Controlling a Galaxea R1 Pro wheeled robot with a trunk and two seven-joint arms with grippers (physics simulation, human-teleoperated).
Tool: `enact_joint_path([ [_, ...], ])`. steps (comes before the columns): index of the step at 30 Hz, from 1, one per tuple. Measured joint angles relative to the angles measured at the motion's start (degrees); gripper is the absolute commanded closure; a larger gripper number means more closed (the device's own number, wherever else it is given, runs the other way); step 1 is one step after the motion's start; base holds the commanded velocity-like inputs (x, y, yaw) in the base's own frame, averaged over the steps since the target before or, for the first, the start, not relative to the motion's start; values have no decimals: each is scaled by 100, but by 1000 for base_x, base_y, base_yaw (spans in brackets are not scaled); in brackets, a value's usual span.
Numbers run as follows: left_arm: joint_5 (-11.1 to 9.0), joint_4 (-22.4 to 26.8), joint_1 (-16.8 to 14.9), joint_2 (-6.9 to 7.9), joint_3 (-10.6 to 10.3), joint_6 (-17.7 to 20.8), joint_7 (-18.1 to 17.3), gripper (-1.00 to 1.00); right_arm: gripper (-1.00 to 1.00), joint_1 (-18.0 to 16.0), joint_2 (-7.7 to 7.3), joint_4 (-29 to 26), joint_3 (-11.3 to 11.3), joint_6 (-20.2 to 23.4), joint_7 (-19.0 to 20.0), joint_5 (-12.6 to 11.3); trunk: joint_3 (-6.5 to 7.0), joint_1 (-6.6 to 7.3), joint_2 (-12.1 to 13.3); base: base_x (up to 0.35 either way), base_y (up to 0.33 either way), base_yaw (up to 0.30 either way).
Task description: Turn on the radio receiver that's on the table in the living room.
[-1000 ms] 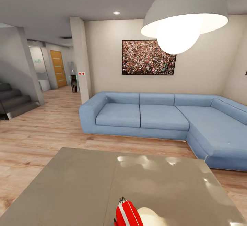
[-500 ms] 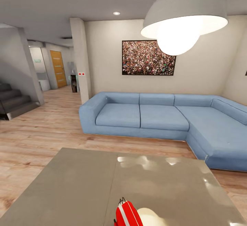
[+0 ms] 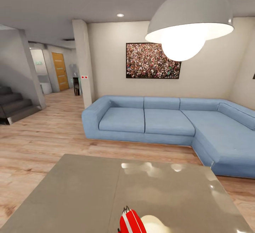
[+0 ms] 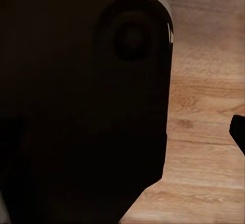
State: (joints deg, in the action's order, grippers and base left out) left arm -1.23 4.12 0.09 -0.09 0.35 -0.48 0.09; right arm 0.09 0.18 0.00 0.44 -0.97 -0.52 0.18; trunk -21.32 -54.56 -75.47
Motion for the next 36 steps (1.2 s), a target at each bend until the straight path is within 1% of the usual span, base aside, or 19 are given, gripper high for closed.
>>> enact_joint_path([
  [16,-4,1,0,0,-6,4,0,-100,-100,0,0,0,0,-4,0,8,286,351,642,0,0,0],
  [21,-6,1,0,0,-5,-1,0,-100,-100,0,0,0,6,-15,0,8,350,461,842,0,0,0],
  [36,-7,1,0,1,-7,-15,9,-100,-100,0,-6,0,0,-18,0,9,214,462,844,0,0,0],
])
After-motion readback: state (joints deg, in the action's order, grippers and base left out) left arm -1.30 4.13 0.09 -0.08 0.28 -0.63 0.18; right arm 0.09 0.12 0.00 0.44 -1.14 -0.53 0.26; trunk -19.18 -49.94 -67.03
